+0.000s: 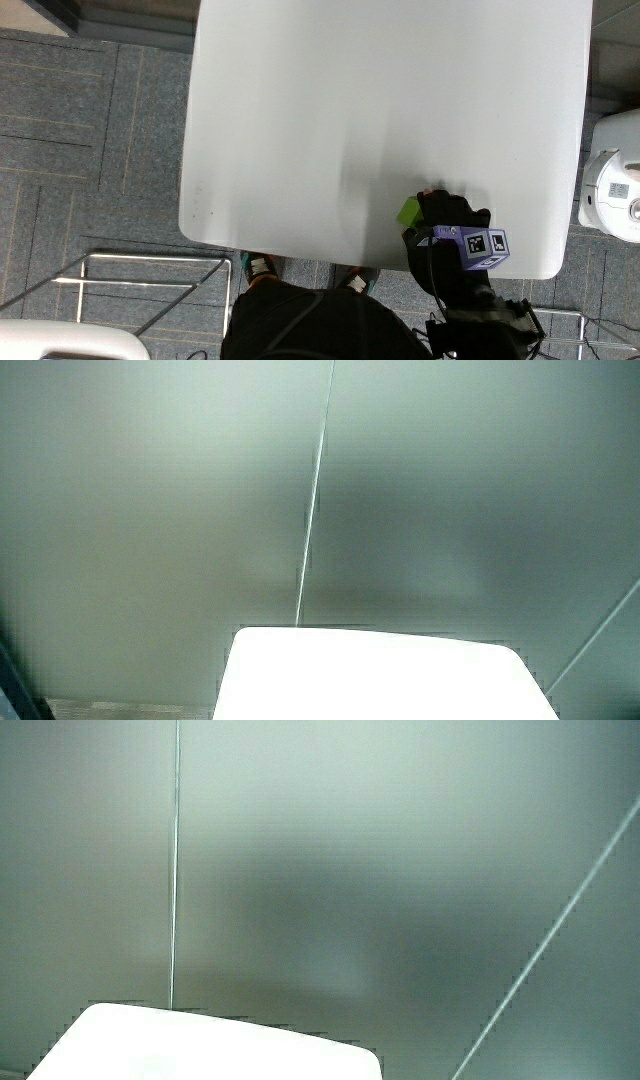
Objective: Place green brick
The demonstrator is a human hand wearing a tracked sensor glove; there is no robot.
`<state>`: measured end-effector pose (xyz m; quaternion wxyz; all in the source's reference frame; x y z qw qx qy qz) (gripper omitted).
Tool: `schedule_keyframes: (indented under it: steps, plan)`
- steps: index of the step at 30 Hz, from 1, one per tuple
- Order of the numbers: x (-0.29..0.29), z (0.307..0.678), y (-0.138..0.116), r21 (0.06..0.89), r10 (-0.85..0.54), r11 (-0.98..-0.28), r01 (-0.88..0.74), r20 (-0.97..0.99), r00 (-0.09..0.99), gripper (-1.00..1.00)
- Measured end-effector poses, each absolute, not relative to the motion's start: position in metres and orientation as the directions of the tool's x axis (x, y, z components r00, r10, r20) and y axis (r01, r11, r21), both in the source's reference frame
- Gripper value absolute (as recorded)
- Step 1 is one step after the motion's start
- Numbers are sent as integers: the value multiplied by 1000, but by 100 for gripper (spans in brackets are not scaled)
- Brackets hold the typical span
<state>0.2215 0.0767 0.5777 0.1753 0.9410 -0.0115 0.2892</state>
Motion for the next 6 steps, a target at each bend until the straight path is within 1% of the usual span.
schedule_keyframes:
  steps: [2,6]
  plan:
    - [222,573,76,315,61,-939,-136,544,837,-83]
    - [215,559,74,259,0,-950,-177,564,826,-97]
